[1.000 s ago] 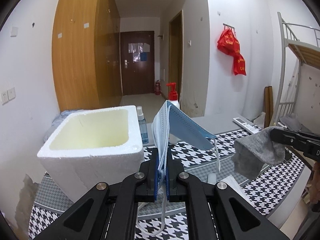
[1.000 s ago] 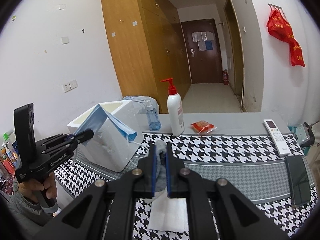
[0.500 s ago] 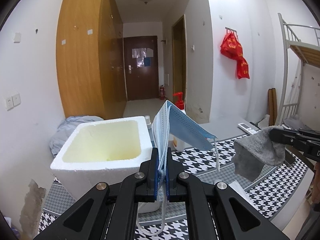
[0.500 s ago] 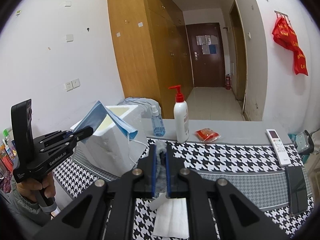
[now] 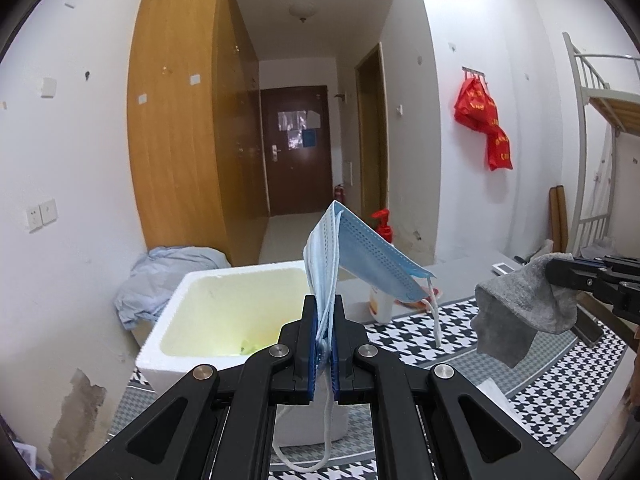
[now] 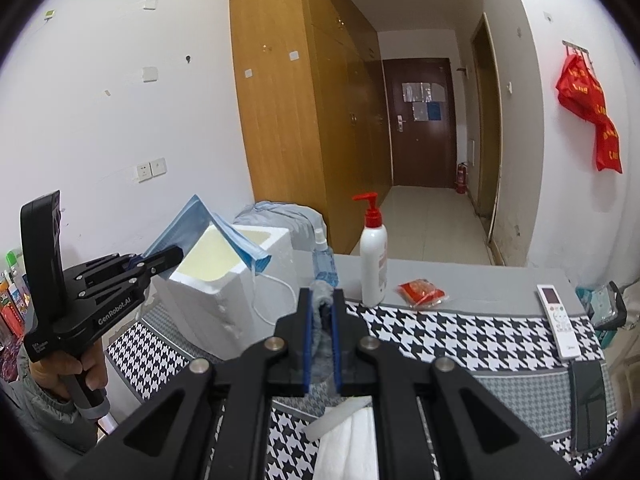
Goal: Organize soft objects
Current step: 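Lift the mask and sock and carry both toward the white foam box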
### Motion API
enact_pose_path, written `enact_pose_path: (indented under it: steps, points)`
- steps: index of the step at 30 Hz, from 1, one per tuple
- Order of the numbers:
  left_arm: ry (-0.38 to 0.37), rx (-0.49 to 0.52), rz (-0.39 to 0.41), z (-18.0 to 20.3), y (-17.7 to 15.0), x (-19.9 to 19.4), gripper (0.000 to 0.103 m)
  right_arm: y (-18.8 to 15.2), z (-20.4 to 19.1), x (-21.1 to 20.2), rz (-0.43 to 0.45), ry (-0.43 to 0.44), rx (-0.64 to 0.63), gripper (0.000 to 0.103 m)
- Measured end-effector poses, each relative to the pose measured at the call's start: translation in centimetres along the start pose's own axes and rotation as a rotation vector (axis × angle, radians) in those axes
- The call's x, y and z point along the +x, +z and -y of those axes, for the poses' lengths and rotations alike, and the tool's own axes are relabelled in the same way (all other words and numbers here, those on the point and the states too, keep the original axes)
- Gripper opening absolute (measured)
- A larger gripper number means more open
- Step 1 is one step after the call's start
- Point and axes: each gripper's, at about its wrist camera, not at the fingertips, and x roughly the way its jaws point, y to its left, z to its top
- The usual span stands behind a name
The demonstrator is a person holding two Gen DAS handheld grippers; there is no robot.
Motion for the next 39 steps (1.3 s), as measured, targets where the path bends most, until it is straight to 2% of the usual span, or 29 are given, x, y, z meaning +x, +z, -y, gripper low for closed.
enact_pose_path:
  steps: [22, 39]
  points:
    - [0.146, -0.067, 0.034, -4.9, 1.1, -2.0, 0.005, 2.9, -5.1, 2.7, 0.006, 0.150, -0.090, 0.011]
    - [0.136, -0.105, -0.020, -7.7, 1.7, 1.5, 0.005, 4.2, -6.8, 4.0, 0.018, 0.151, -0.115, 0.011]
